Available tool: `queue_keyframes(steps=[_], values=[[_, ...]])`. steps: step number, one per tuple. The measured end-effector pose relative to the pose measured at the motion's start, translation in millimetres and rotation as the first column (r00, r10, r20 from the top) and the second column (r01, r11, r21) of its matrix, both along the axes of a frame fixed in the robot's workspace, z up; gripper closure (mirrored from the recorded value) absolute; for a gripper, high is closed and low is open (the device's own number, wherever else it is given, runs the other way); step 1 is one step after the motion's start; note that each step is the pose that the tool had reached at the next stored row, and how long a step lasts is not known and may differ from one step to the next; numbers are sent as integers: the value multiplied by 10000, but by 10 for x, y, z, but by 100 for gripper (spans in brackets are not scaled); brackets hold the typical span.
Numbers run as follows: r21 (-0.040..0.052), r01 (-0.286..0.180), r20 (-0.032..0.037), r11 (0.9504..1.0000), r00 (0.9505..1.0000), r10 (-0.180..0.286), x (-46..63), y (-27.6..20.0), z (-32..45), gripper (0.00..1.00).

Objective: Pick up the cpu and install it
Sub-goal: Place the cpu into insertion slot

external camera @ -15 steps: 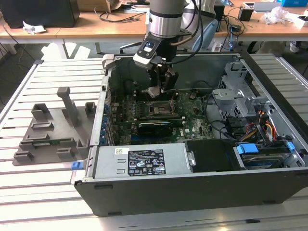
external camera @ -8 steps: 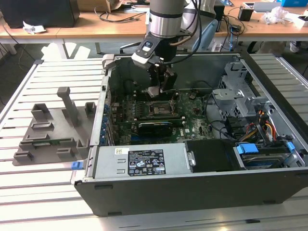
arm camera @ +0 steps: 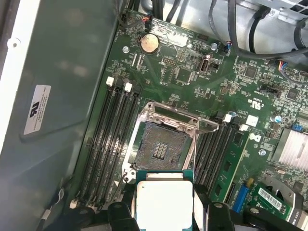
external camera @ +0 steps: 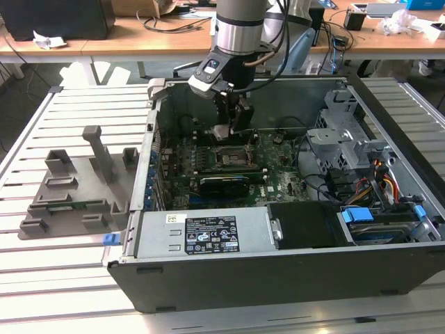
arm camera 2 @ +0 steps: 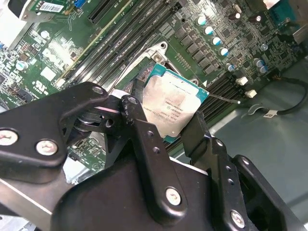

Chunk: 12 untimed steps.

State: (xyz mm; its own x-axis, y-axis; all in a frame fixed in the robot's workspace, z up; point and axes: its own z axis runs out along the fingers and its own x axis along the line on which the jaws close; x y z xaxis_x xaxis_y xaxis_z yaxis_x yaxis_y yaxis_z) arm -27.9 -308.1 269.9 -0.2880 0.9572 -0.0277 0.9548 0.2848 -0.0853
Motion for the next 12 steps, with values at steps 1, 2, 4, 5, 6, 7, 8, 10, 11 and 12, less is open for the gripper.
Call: queue_keyframes(steps=[1, 2, 4, 5, 6, 7, 8, 10, 11, 12], values=[[0, 57, 0, 10000, 10000, -57, 0, 0, 0, 45], [1, 111, 0, 9999, 9999, -111, 0, 0, 0, 45], [1, 204, 0, 9998, 9998, -204, 0, 0, 0, 45], [1, 284, 0, 9996, 9996, -284, 0, 0, 0, 45], [1, 373, 0, 9993, 9993, -373, 0, 0, 0, 45], [1, 437, 0, 9990, 9990, -437, 0, 0, 0, 45], [1, 484, 0, 9988, 9988, -484, 0, 0, 0, 45], [0, 695, 0, 9976, 9976, -695, 0, 0, 0, 45], [0, 737, 0, 9973, 9973, -737, 0, 0, 0, 45], [1, 796, 0, 9968, 9968, -796, 0, 0, 0, 45]])
